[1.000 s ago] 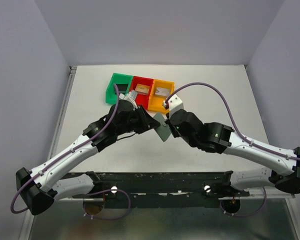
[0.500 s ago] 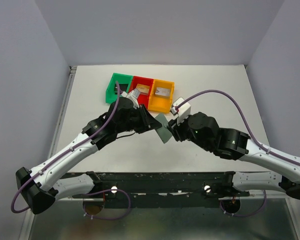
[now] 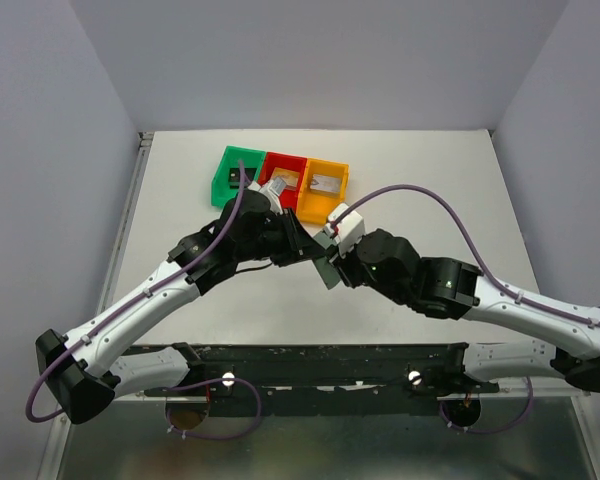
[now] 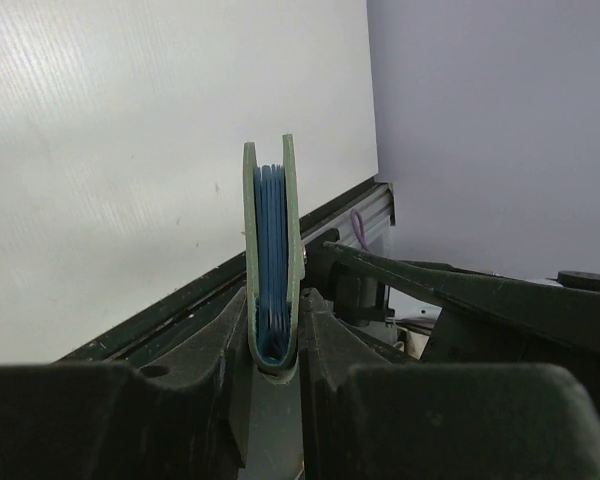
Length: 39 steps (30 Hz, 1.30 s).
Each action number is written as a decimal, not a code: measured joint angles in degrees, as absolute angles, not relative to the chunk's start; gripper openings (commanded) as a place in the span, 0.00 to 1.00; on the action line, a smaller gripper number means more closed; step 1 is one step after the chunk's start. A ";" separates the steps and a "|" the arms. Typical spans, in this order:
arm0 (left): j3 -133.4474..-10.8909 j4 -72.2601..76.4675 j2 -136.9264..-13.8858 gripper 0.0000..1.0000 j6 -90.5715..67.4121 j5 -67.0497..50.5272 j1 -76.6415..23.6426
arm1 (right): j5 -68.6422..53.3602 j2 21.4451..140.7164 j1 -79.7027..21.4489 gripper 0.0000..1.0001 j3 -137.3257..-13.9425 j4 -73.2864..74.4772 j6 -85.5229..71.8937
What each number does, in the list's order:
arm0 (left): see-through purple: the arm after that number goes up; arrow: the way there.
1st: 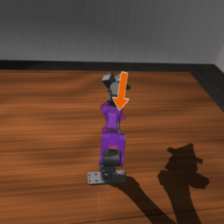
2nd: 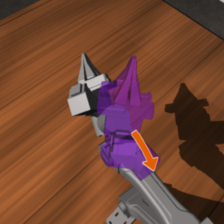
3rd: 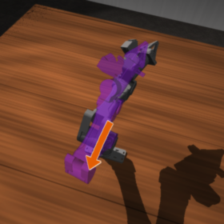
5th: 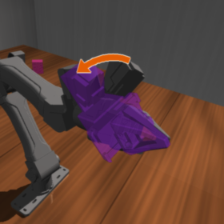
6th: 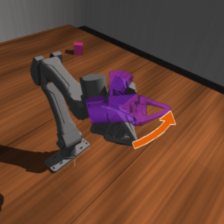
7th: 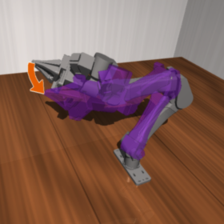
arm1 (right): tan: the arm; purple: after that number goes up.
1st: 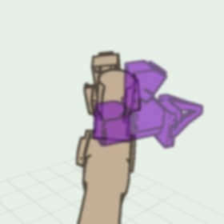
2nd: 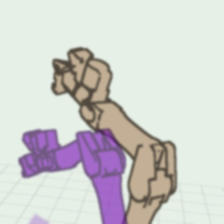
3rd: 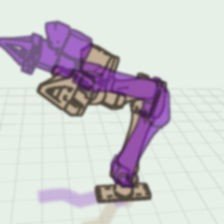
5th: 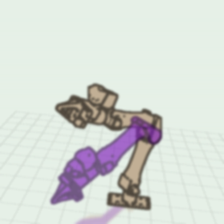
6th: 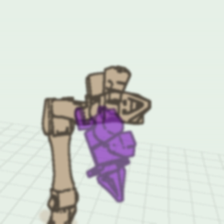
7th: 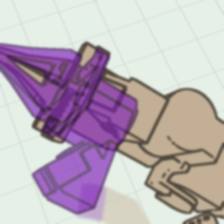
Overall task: Take the credit cards out of the card holder
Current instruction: Open the card holder.
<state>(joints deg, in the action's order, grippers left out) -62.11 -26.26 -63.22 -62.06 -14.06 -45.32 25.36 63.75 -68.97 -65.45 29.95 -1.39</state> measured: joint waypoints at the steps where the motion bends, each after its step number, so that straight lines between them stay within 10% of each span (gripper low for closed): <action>1: -62.11 -26.28 -63.24 0.00 -61.98 -14.06 -45.32 | 25.74 64.05 -69.01 0.36 -65.54 29.98 -1.41; 23: -62.00 -26.04 -63.66 0.00 -61.23 -14.76 -44.99 | 33.71 69.19 -69.45 0.00 -68.38 33.39 -3.86; 39: -61.04 -24.32 -63.40 0.00 -61.19 -15.40 -44.95 | 36.88 69.43 -69.82 0.00 -69.08 34.48 -5.76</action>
<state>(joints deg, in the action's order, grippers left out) -61.04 -24.32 -63.40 -61.19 -15.40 -44.95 36.88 69.43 -69.82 -69.08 34.48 -5.76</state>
